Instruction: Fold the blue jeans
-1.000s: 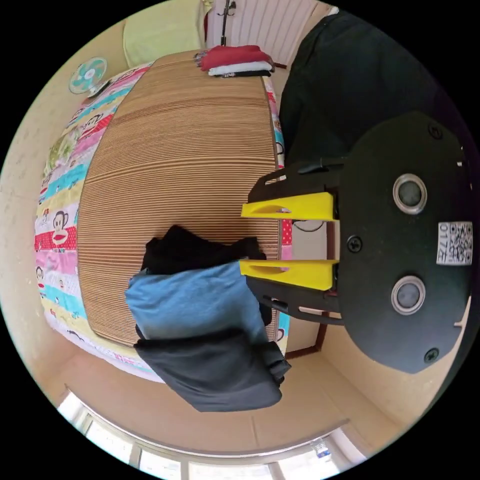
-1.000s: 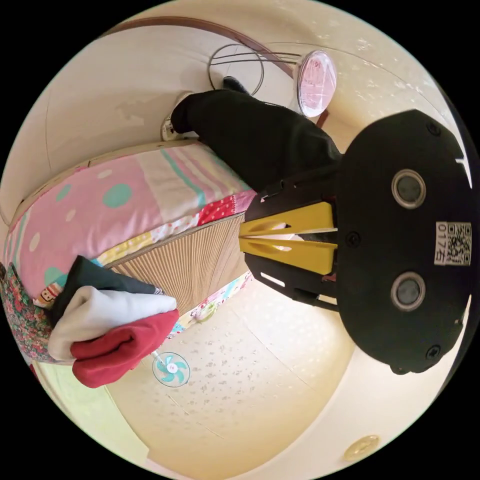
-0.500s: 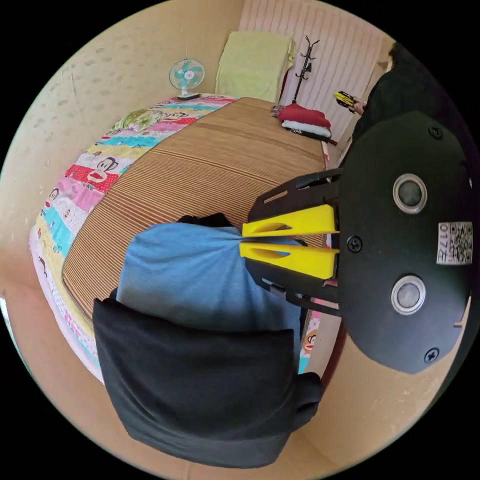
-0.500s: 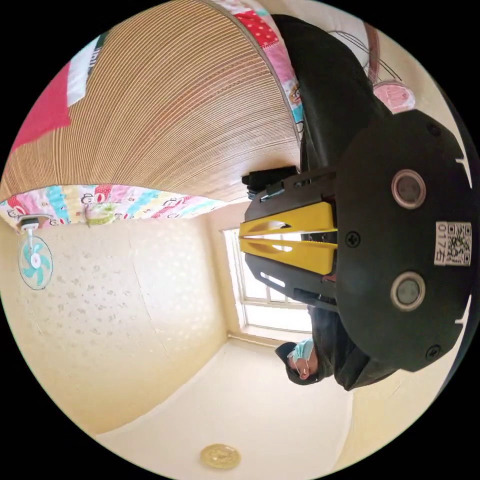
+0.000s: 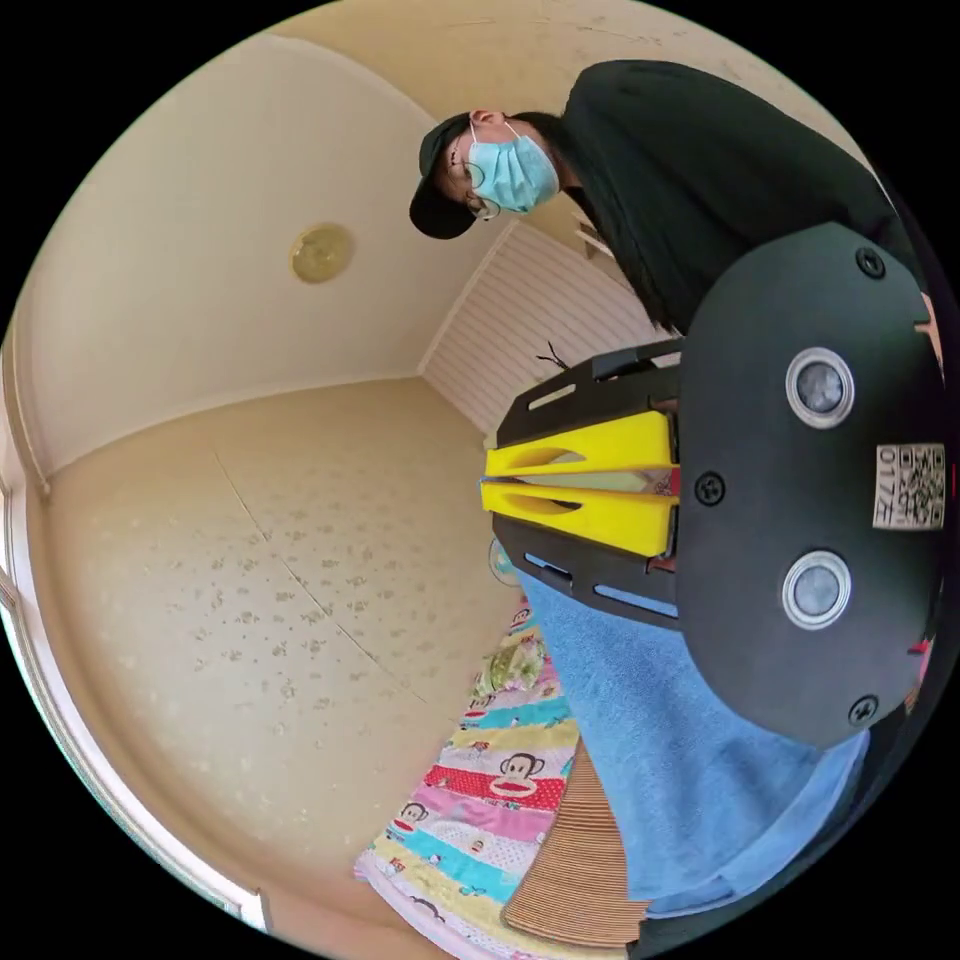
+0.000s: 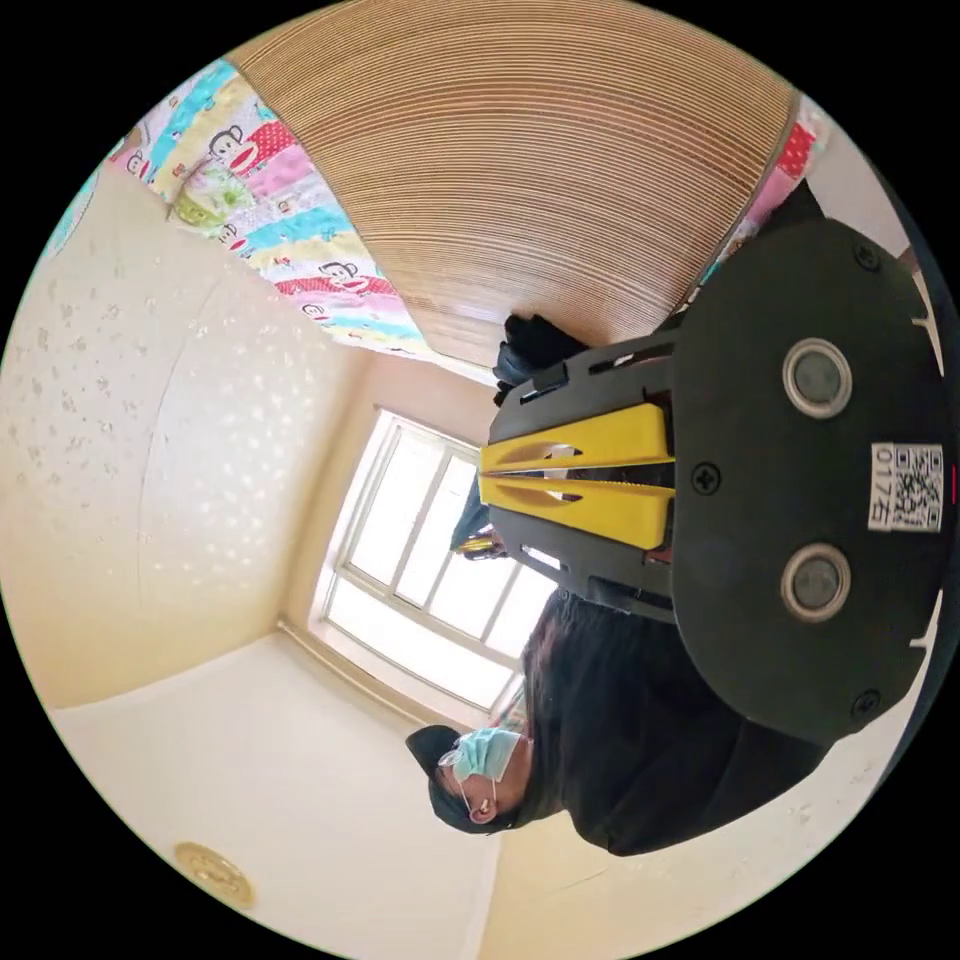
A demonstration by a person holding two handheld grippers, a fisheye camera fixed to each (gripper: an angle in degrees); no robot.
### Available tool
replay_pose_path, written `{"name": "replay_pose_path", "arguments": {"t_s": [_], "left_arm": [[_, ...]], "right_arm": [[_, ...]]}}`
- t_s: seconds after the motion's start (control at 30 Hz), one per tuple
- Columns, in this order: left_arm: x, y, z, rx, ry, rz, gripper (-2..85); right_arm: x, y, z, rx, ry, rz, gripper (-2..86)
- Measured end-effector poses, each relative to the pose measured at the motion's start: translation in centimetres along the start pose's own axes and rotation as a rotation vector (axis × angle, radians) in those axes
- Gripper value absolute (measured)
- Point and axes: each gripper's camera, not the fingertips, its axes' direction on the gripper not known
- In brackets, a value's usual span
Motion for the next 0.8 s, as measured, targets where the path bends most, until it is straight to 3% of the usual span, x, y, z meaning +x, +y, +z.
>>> {"name": "replay_pose_path", "arguments": {"t_s": [0.2, 0.33, 0.43, 0.47, 0.57, 0.67, 0.73, 0.8], "left_arm": [[6.1, 0.6, 6.1, 0.112, 0.392, 0.096, -1.0], [9.7, 1.2, 10.1, 0.056, 0.409, 0.134, -1.0], [12.9, 1.9, 12.9, -0.02, 0.535, 0.195, -0.9], [14.1, 2.3, 13.6, -0.063, 0.553, 0.224, -0.9], [16.0, 4.0, 13.0, -0.146, 0.49, 0.314, -0.7], [16.1, 6.3, 11.1, -0.281, 0.396, 0.425, 0.2], [14.6, 7.4, 11.1, -0.438, 0.283, 0.368, 2.2], [11.3, 8.7, 11.3, -0.555, 0.005, 0.238, 6.9]], "right_arm": [[-4.2, -1.0, 19.0, -0.46, 0.044, -0.306, 15.5], [-6.3, 2.6, 30.5, -0.573, 0.246, -0.497, 20.6], [-5.6, 5.8, 35.4, -0.469, 0.628, -0.576, 20.2], [-5.3, 6.6, 36.1, -0.392, 0.783, -0.596, 13.2], [-5.5, 6.8, 34.6, -0.158, 1.01, -0.596, 5.7], [-7.1, 6.8, 30.7, 0.136, 1.088, -0.595, 5.3], [-8.7, 7.2, 28.5, 0.301, 1.07, -0.632, 5.3], [-10.5, 7.6, 26.9, 0.425, 1.012, -0.704, 5.2]]}}
